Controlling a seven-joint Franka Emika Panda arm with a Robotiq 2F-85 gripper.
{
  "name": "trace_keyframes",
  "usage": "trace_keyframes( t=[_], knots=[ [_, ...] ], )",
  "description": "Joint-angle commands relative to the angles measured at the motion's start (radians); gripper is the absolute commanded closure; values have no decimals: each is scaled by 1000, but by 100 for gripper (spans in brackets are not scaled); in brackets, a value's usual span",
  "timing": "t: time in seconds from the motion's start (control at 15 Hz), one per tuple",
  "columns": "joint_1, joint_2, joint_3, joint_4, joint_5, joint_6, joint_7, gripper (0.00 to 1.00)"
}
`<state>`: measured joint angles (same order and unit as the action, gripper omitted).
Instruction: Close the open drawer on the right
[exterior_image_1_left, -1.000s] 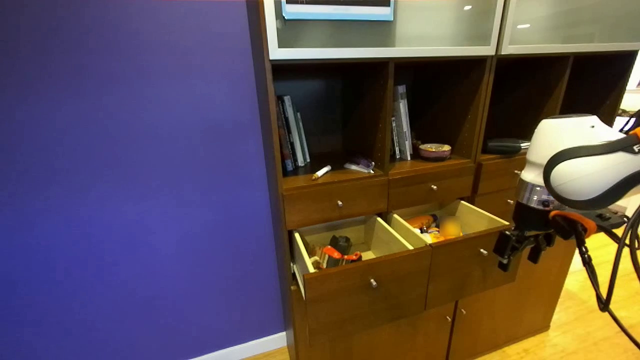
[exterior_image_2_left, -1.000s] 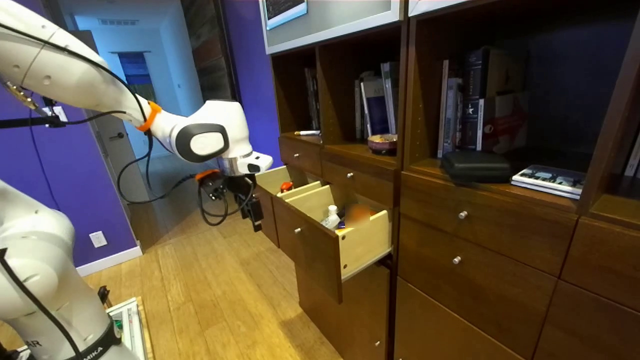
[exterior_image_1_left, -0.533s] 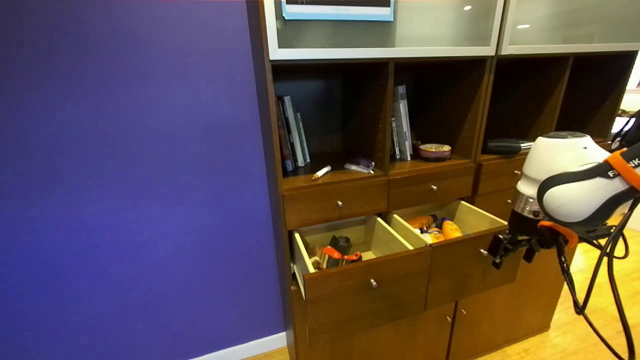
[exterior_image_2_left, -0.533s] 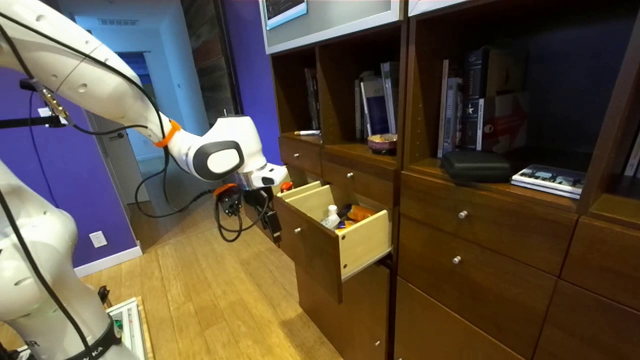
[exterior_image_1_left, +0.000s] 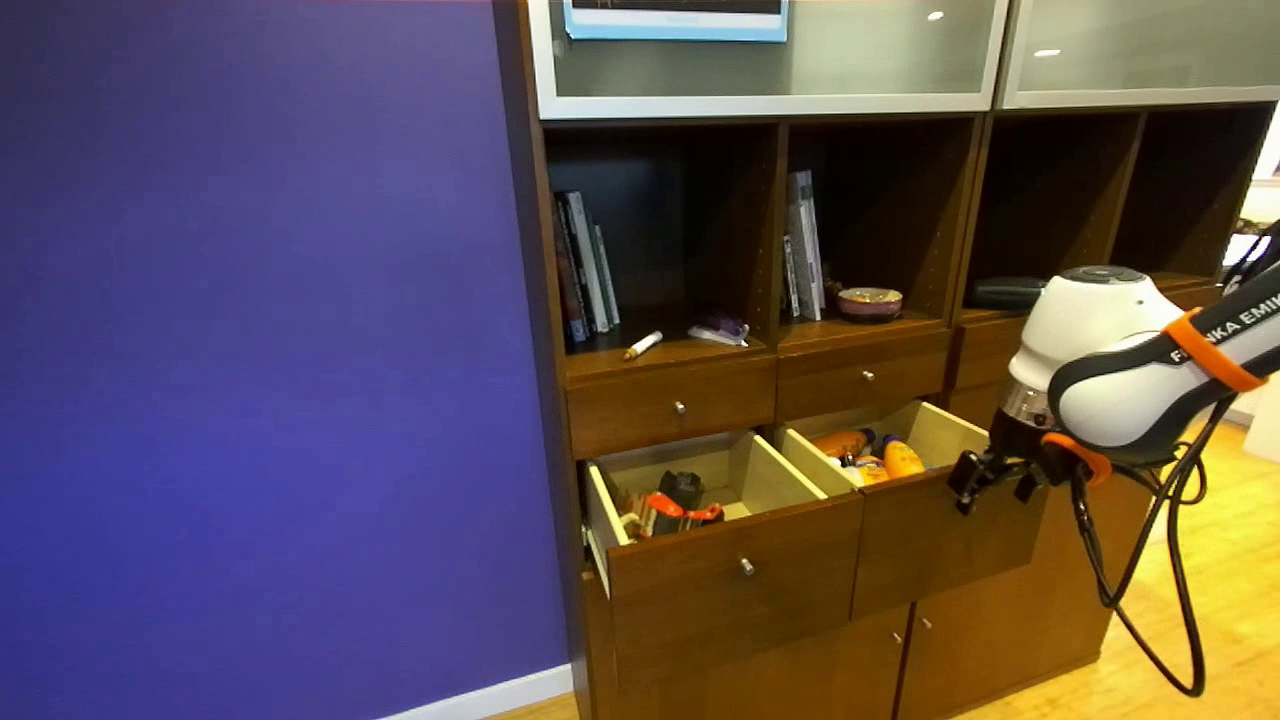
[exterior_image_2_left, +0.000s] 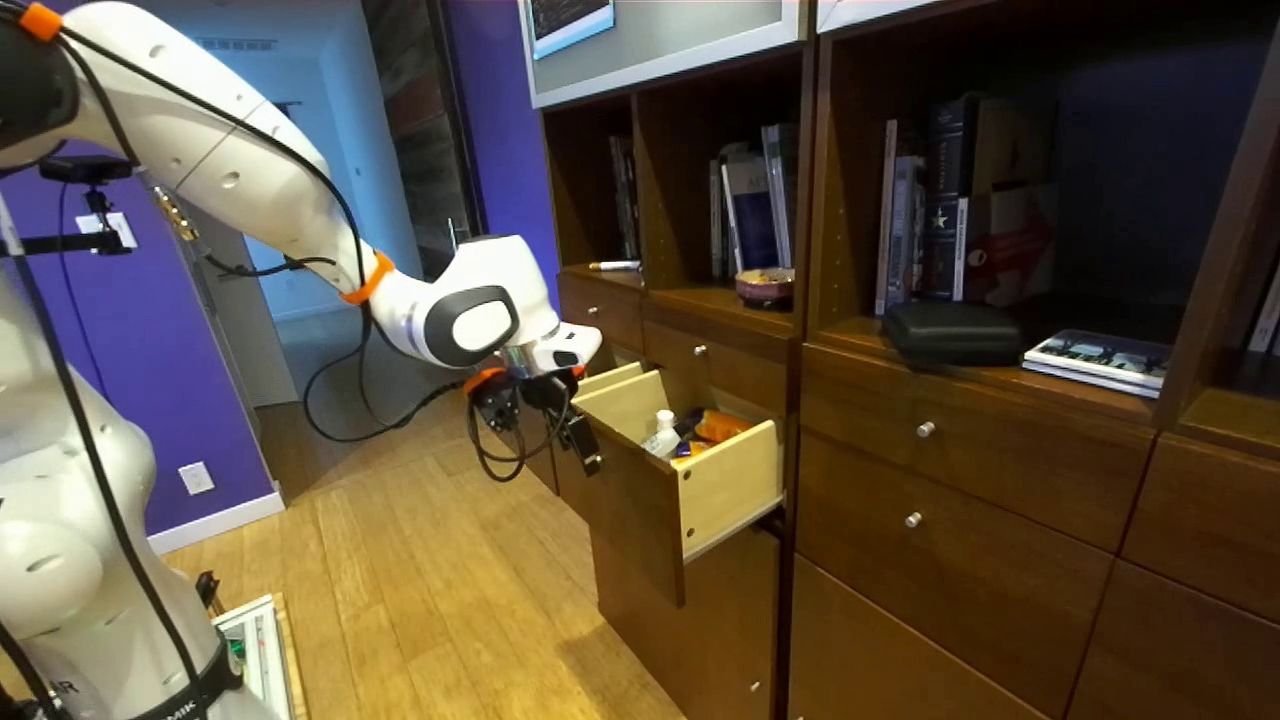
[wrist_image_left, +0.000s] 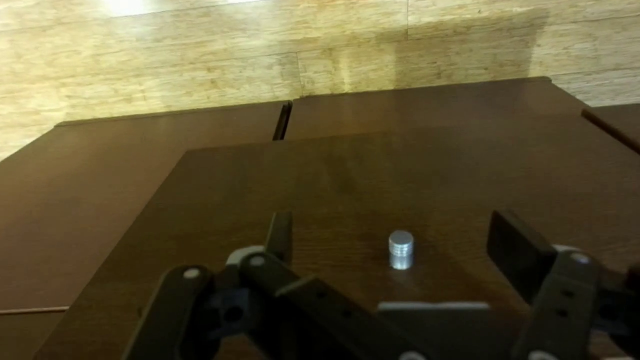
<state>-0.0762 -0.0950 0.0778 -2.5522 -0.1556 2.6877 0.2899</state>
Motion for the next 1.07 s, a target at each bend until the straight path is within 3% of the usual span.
trace_keyframes(
  t=[0.0, 0.53, 1.0],
  knots=[
    [4, 78, -24, 51, -68, 90, 16, 0],
    [11, 198, -39, 139, -100, 235, 19, 0],
    [10, 206, -33, 151, -63, 217, -4, 0]
  ],
)
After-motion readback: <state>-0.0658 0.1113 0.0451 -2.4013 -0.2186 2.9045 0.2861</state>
